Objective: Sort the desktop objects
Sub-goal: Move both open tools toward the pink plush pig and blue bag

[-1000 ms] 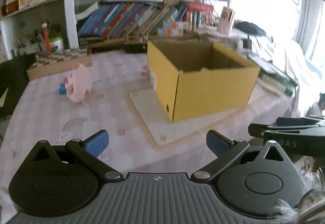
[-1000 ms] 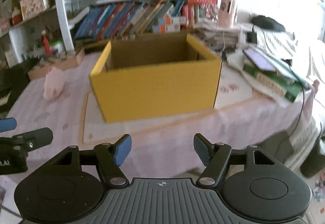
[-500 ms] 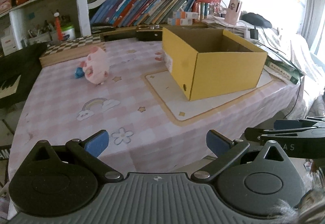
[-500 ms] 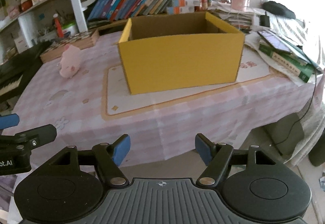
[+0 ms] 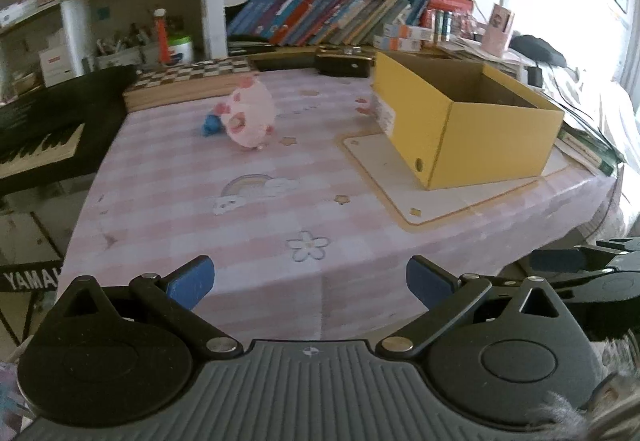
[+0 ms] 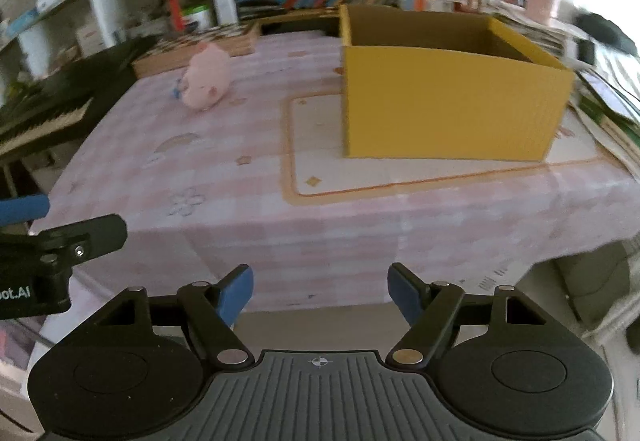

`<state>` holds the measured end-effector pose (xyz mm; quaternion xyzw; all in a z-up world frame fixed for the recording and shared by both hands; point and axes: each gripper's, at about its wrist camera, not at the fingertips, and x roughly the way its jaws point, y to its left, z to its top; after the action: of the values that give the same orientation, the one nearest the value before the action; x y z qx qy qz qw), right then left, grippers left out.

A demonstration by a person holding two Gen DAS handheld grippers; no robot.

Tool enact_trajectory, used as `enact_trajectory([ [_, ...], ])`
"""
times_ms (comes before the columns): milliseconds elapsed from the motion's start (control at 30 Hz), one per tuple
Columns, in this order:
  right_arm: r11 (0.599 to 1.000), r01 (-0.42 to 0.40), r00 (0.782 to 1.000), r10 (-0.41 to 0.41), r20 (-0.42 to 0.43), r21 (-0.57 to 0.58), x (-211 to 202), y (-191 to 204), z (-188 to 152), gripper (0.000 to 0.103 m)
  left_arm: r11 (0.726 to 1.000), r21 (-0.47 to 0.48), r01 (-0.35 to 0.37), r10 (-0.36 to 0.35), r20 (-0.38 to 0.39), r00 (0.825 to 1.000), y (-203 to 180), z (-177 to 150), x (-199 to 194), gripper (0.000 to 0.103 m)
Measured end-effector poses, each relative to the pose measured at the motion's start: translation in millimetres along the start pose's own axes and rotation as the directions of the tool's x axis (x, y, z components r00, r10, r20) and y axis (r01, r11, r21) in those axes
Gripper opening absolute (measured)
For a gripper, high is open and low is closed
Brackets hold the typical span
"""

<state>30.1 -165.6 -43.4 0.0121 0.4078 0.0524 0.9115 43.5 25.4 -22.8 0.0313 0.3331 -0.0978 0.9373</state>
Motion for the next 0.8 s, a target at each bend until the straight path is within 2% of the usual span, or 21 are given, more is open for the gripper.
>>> enact_trajectory([
  [367,0.988,-0.081,0.997,0.080,-0.011,-0.130,7.6,46.8,8.8,0.076,0.993,-0.094,-0.071,0.072,0.002,0.997,41.8,-7.8,-8.9,0.103],
  [800,0.969,-0.130,0.988,0.145,0.056,-0.212,14.1,74.5,30.8,0.076,0.982,-0.156,-0.109,0.117,0.045,0.992,66.0,0.0,-9.1,0.103],
])
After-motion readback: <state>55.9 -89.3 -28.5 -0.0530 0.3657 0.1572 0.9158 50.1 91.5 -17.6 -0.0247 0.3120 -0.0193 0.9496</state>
